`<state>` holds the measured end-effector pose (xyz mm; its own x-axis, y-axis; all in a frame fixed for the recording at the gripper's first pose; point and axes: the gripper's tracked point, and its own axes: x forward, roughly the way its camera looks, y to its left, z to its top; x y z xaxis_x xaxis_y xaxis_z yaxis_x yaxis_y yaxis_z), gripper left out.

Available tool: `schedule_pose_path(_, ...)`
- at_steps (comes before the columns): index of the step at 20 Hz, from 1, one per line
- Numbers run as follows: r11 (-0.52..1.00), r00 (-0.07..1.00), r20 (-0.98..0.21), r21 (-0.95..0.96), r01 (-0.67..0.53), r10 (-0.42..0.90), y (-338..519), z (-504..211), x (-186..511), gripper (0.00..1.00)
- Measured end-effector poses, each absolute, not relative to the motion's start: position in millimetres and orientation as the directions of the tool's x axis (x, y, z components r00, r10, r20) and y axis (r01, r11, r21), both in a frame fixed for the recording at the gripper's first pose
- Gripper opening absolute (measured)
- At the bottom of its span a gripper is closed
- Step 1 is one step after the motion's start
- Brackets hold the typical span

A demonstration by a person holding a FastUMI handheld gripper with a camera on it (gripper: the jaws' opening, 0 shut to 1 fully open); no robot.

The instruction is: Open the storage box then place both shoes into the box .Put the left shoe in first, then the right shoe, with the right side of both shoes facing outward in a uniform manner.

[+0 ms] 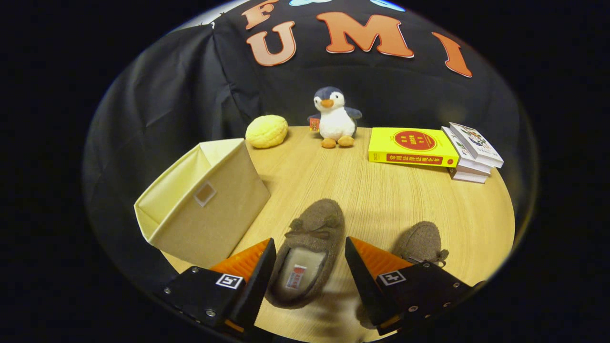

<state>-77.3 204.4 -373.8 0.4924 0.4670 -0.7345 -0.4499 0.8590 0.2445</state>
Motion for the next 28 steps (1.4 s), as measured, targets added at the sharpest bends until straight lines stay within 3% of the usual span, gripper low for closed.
schedule_pose_path(6, 0.873, 0.46, -0.793, 0.177, -0.455, 0.4, 192.4, -417.2, -77.0, 0.79)
schedule_pose_path(10, 0.886, 0.44, -0.816, 0.177, -0.43, 0.376, 195.8, -438.5, -68.4, 0.66)
schedule_pose_path(11, 0.889, 0.447, -0.812, 0.177, -0.423, 0.374, 197.9, -440.1, -63.5, 0.58)
schedule_pose_path(16, 0.887, 0.465, -0.806, 0.151, -0.437, 0.366, 209.0, -452.5, -53.8, 0.44)
schedule_pose_path(21, 0.916, 0.44, -0.834, 0.175, -0.361, 0.333, 201.5, -458.4, -52.0, 0.1)
schedule_pose_path(23, 0.926, 0.443, -0.841, 0.166, -0.338, 0.312, 194.1, -452.7, -52.3, 0.04)
schedule_pose_path(28, 0.937, 0.474, -0.823, 0.186, -0.297, 0.314, 191.7, -408.9, -48.7, 0.04)
